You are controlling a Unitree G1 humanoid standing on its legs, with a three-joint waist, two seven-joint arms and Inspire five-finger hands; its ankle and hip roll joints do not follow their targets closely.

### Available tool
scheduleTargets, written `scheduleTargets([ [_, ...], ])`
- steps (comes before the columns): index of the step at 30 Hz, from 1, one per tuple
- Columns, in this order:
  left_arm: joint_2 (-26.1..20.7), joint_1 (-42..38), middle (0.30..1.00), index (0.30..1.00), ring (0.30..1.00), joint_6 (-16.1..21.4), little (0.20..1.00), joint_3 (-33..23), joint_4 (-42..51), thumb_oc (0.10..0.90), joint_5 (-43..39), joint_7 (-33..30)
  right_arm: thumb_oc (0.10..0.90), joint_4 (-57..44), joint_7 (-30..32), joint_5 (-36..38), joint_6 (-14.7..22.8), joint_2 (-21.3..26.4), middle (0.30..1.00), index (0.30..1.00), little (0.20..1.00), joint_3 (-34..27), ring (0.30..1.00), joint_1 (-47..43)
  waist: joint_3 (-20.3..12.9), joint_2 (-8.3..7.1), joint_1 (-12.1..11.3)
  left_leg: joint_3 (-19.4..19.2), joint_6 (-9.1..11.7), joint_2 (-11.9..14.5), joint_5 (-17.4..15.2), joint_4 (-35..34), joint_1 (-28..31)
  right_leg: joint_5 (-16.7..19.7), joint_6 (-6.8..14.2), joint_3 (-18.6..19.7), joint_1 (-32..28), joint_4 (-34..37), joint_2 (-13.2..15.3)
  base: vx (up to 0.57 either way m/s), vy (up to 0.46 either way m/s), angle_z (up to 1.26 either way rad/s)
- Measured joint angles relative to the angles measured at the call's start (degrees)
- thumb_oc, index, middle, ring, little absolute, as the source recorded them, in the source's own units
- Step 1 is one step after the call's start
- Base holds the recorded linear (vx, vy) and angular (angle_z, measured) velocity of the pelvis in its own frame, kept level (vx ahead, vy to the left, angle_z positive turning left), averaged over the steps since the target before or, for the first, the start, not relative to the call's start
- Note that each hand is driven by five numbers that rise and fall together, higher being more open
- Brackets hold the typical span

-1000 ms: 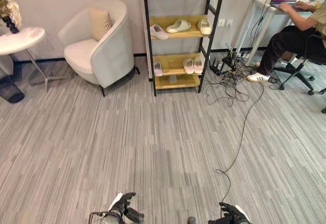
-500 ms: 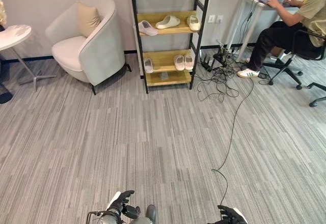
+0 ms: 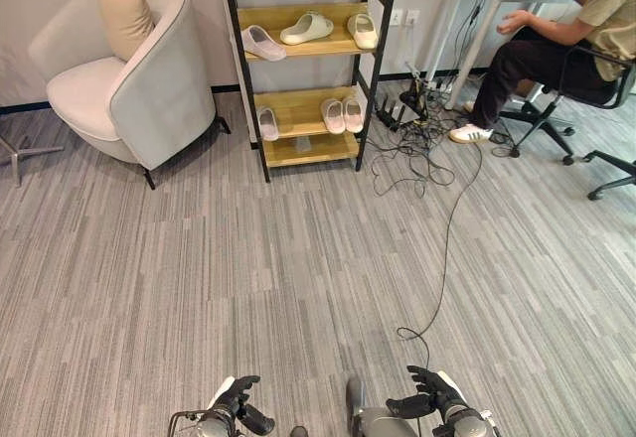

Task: Arrange the slippers neatly on the shoe rack.

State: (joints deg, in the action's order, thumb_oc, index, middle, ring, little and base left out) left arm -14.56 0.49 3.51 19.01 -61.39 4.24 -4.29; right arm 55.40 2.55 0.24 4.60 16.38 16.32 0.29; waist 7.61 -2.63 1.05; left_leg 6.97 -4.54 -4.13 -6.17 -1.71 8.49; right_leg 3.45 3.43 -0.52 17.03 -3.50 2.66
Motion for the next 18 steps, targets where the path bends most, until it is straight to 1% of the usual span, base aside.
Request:
scheduleTargets([
  [1, 0.2, 1.1, 0.9, 0.9, 0.9, 0.0, 0.9, 0.0, 0.1, 0.8, 0.3, -0.1, 0.8, 0.1, 0.0, 0.0, -0.1, -0.2, 0.9, 0.9, 0.9, -0.1, 0.9, 0.6, -0.9, 0.21, 0.1, 1.6, 0.3, 1.3, -1.8, -0.7, 2.8, 3.5, -2.1, -0.9, -0.5, -3.0, -0.6, 0.3, -0.187, 0.55],
  [2, 0.2, 1.7, 0.9, 0.9, 0.9, 0.0, 0.9, 0.0, 0.0, 0.8, 0.3, -0.2, 0.8, 0.0, 0.0, -0.2, -0.1, 0.2, 0.9, 0.9, 0.9, 0.0, 0.9, 1.3, -2.1, 1.11, 0.0, 2.5, 1.2, 2.6, -3.1, 0.2, 3.2, 4.5, -2.9, -1.2, -1.3, -3.3, -1.9, 0.29, -0.187, 0.47],
  [3, 0.6, 1.6, 0.9, 0.9, 0.9, 0.2, 0.9, 0.3, 0.2, 0.8, 0.3, 0.1, 0.8, 0.3, 0.0, -0.5, -0.2, 0.8, 0.9, 0.9, 0.9, -0.1, 0.9, 1.3, -2.8, 2.06, -0.5, 2.5, 2.7, 3.6, -3.6, 2.8, 2.8, 3.5, -3.8, -2.1, -2.5, -2.1, -3.0, 0.29, -0.22, 0.39],
  [4, 0.4, 1.1, 0.9, 0.9, 0.9, 0.2, 0.9, 0.2, 0.3, 0.8, 0.3, 0.3, 0.8, 0.5, -0.1, -1.0, -0.4, 0.8, 0.9, 0.9, 0.9, 0.0, 0.9, 0.9, -2.6, 1.47, -0.4, 2.2, 3.9, 3.5, -4.2, 7.8, 0.8, 5.1, -5.0, -2.5, -4.4, -0.6, -2.9, 0.26, -0.232, 0.2],
  [5, 0.2, 1.3, 0.9, 0.9, 0.9, 0.2, 0.9, -0.1, 0.5, 0.8, 0.3, 0.0, 0.8, 0.2, -0.3, -1.2, -0.3, 0.8, 0.9, 0.9, 0.9, -0.1, 0.9, 0.5, -2.7, 0.91, -0.3, 1.9, 5.0, 3.4, -3.6, 11.8, -0.4, 4.7, -5.9, -2.4, -5.8, 0.3, -3.2, 0.34, -0.301, 0.16],
  [6, 0.0, 1.0, 0.9, 0.9, 0.9, 0.1, 0.9, -1.0, 0.5, 0.8, 0.3, 0.1, 0.8, -0.4, -0.4, -1.2, -0.2, 0.9, 0.9, 0.9, 0.9, 0.0, 0.9, 0.5, -2.5, -0.15, -0.3, 0.2, 6.1, 2.8, -3.6, 22.4, -4.1, 4.2, -6.9, -2.5, -8.4, 2.0, -2.9, 0.24, -0.213, -0.04],
  [7, -0.3, 0.8, 0.9, 0.9, 0.9, 0.1, 0.9, -1.1, 0.6, 0.8, 0.3, 0.0, 0.8, -0.6, -0.4, -1.1, -0.2, 0.9, 0.9, 0.9, 0.9, 0.2, 0.9, 0.6, -2.3, -0.87, -0.5, -1.6, 6.9, 2.8, -3.1, 28.2, -6.2, 4.2, -7.2, -2.6, -10.0, 3.2, -2.9, 0.25, -0.181, -0.02],
  [8, -0.5, 0.7, 0.9, 0.9, 0.9, 0.1, 0.9, -1.3, 0.6, 0.8, 0.3, -0.1, 0.8, -0.7, -0.3, -1.1, -0.1, 1.0, 0.9, 0.9, 0.9, 0.5, 0.9, 0.6, -2.3, -1.32, -0.3, -2.4, 8.2, 3.0, -2.6, 35.1, -9.1, 4.3, -7.7, -3.0, -12.4, 5.0, -3.0, 0.18, -0.11, 0.09],
  [9, -0.5, -0.1, 0.9, 0.9, 0.9, 0.1, 0.9, -1.5, 0.8, 0.8, 0.3, -0.1, 0.8, -0.7, -0.4, -1.1, -0.1, 1.1, 0.9, 0.9, 0.9, 0.5, 0.9, 0.6, -2.1, -2.18, -0.2, -2.9, 7.9, 3.8, -0.3, 39.8, -12.7, 2.3, -9.5, -2.8, -13.9, 5.9, -3.2, 0.28, -0.142, 0.14],
  [10, -0.6, -1.1, 0.9, 0.9, 0.9, 0.1, 0.9, -1.3, 1.3, 0.8, 0.3, 0.1, 0.8, -0.3, -0.3, -1.1, -0.2, 1.1, 0.9, 0.9, 0.9, 0.4, 0.9, 1.1, -2.0, -2.43, -0.5, -4.8, 7.6, 5.0, -0.3, 42.7, -14.8, 2.5, -9.7, -3.2, -14.5, 6.1, -3.2, 0.22, -0.05, 0.09],
  [11, -0.8, -1.2, 0.9, 0.9, 0.9, 0.2, 0.9, -1.4, 2.1, 0.8, 0.3, 0.0, 0.8, -0.1, -0.4, -1.1, -0.3, 1.0, 0.9, 0.9, 0.9, 0.7, 0.9, 1.0, -1.8, -3.04, -0.9, -4.8, 7.6, 5.3, -0.3, 42.9, -17.1, 1.6, -10.5, -2.8, -15.3, 6.4, -3.2, 0.43, -0.032, -0.04],
  [12, -0.9, -1.8, 0.9, 0.9, 0.9, 0.2, 0.9, -1.3, 2.4, 0.8, 0.3, 0.2, 0.8, -0.1, -0.4, -1.0, -0.2, 1.0, 0.9, 0.9, 0.9, 0.7, 0.9, 1.1, -1.6, -3.47, -0.9, -5.4, 7.5, 5.4, -0.4, 42.1, -18.6, 1.4, -10.6, -3.0, -16.1, 7.0, -3.0, 0.34, 0.003, -0.01],
  [13, -1.0, -2.2, 0.9, 0.9, 0.9, 0.2, 0.9, -1.2, 3.3, 0.8, 0.3, 0.2, 0.8, 0.0, -0.4, -0.9, -0.3, 0.9, 0.9, 0.9, 0.9, 0.7, 0.9, 1.5, -1.3, -3.86, -1.3, -6.3, 7.3, 5.4, -0.6, 38.8, -19.9, 0.6, -10.1, -2.6, -17.0, 8.0, -2.8, 0.35, 0.055, 0.0],
  [14, -0.8, -2.4, 0.9, 0.9, 0.9, 0.3, 0.9, -1.1, 3.8, 0.8, 0.3, 0.2, 0.8, 0.0, -0.4, -0.9, -0.4, 1.0, 0.9, 0.9, 0.9, 0.7, 0.9, 2.0, -0.9, -4.19, -1.8, -7.2, 6.9, 5.3, -0.5, 32.6, -19.8, 0.8, -10.5, -2.4, -18.1, 8.8, -2.4, 0.4, 0.101, -0.02],
  [15, -0.6, -2.8, 0.9, 0.9, 0.9, 0.4, 0.9, -1.0, 4.1, 0.8, 0.3, 0.2, 0.8, 0.3, -0.5, -0.9, -0.4, 1.0, 0.9, 0.9, 0.9, 0.7, 0.9, 2.2, -0.1, -3.82, -2.0, -8.1, 7.1, 5.3, -0.1, 24.8, -20.2, -0.1, -10.0, -2.6, -19.2, 8.8, -2.4, 0.53, 0.128, 0.01],
  [16, -0.6, -3.0, 0.9, 0.9, 0.9, 0.4, 0.9, -1.0, 4.1, 0.8, 0.3, 0.2, 0.8, 0.5, -0.5, -0.9, -0.4, 1.0, 0.9, 0.9, 0.9, 0.7, 0.9, 2.3, 0.2, -3.48, -1.8, -8.5, 7.1, 5.1, 0.9, 19.9, -20.6, -0.7, -9.7, -2.8, -19.8, 8.8, -2.5, 0.54, 0.125, -0.02],
  [17, -0.5, -3.1, 0.9, 0.9, 0.9, 0.4, 0.9, -1.0, 4.1, 0.8, 0.3, 0.2, 0.8, 0.6, -0.5, -0.9, -0.4, 1.0, 0.9, 0.9, 0.9, 0.7, 0.9, 2.4, 0.3, -3.04, -2.2, -8.4, 7.6, 5.0, 2.9, 14.1, -20.5, -1.5, -9.2, -2.6, -20.4, 9.1, -2.7, 0.42, 0.093, -0.06],
  [18, -0.4, -3.2, 0.9, 0.9, 0.9, 0.3, 0.9, -1.0, 4.0, 0.8, 0.3, 0.2, 0.8, 0.7, -0.5, -0.8, -0.4, 1.1, 0.9, 0.9, 0.9, 0.6, 0.9, 2.4, 0.8, -2.31, -2.3, -8.6, 8.5, 5.2, 5.9, 9.6, -20.8, -2.1, -9.0, -2.4, -21.4, 9.1, -3.0, 0.43, 0.117, -0.14],
])
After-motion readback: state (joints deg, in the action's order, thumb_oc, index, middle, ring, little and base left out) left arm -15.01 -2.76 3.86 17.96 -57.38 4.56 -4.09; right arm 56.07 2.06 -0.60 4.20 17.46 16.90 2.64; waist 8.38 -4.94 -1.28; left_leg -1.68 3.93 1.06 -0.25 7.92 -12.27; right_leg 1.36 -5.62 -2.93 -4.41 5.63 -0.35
